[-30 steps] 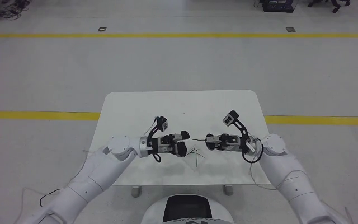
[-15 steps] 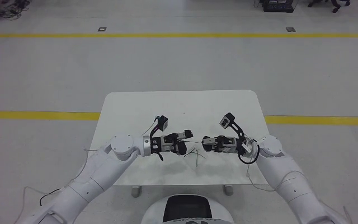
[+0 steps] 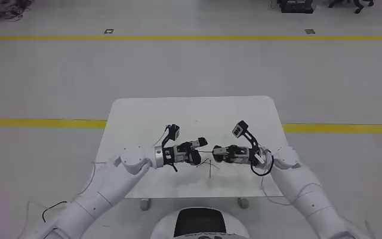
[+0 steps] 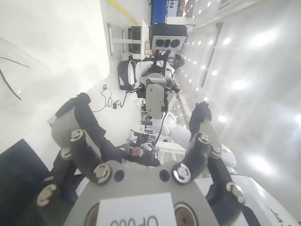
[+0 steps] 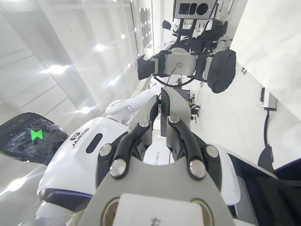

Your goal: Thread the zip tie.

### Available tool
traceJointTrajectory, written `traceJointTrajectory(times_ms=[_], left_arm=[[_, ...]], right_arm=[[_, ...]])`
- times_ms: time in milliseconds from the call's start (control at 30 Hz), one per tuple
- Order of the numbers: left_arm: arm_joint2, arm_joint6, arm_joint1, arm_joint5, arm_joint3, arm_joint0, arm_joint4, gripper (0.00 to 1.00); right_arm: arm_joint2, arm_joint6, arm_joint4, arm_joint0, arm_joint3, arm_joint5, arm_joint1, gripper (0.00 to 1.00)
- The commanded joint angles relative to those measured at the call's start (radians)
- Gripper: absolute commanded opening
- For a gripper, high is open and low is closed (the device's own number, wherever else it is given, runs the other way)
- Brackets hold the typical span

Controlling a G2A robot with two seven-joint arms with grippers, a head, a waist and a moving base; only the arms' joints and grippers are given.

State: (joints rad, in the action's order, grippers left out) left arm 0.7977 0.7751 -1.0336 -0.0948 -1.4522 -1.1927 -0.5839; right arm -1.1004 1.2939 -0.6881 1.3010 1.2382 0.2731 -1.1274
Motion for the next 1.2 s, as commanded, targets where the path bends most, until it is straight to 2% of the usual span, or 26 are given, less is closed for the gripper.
traceJointTrajectory(times_ms=[0,333,633,833,1000,1133,1167], left_arm=[[0.001,0.005,-0.001,0.0,0.003,-0.001,-0.011,1.0],[0.005,0.038,-0.007,-0.018,0.021,0.003,-0.045,1.0],[0.004,0.042,-0.01,-0.015,0.026,0.004,-0.04,1.0],[0.004,0.047,-0.012,-0.017,0.029,0.004,-0.045,0.91],[0.004,0.051,-0.014,-0.019,0.031,0.004,-0.049,0.94],[0.004,0.056,-0.015,-0.02,0.034,0.005,-0.05,0.84],[0.004,0.057,-0.016,-0.02,0.034,0.005,-0.05,0.76]], right_arm=[[0.0,-0.001,-0.001,0.002,0.001,0.0,0.0,0.0],[0.01,0.009,-0.006,-0.003,-0.011,0.0,-0.002,0.0],[0.017,0.016,-0.018,-0.008,-0.02,0.009,-0.005,0.0],[0.025,0.017,-0.018,-0.013,-0.026,0.007,-0.008,0.0],[0.032,0.018,-0.018,-0.018,-0.032,0.008,-0.01,0.0],[0.033,0.017,-0.018,-0.02,-0.034,0.009,-0.011,0.0],[0.033,0.017,-0.018,-0.02,-0.035,0.01,-0.011,0.0]])
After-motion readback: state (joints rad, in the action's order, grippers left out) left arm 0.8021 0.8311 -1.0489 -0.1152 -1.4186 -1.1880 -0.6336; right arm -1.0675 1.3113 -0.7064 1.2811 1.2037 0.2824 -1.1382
